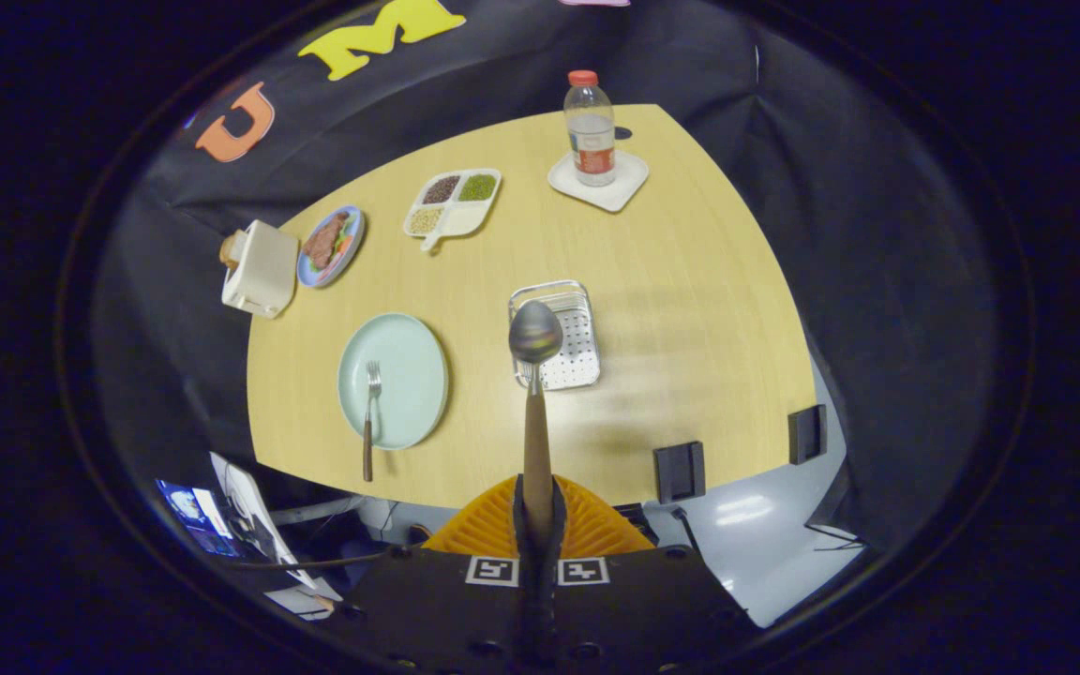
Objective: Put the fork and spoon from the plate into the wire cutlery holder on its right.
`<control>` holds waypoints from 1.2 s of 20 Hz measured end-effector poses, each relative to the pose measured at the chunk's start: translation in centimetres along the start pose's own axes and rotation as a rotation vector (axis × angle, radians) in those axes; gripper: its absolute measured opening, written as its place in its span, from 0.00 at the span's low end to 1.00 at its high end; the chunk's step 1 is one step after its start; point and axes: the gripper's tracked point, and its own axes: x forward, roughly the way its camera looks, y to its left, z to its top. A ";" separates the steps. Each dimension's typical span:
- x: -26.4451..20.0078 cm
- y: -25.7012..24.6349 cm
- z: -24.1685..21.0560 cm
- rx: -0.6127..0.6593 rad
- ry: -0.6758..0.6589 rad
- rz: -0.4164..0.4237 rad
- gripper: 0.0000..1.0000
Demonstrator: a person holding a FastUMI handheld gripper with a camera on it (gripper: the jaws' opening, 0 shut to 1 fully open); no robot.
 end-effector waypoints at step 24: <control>-1.3 5.7 3.6 -0.129 -0.204 -0.071 0.94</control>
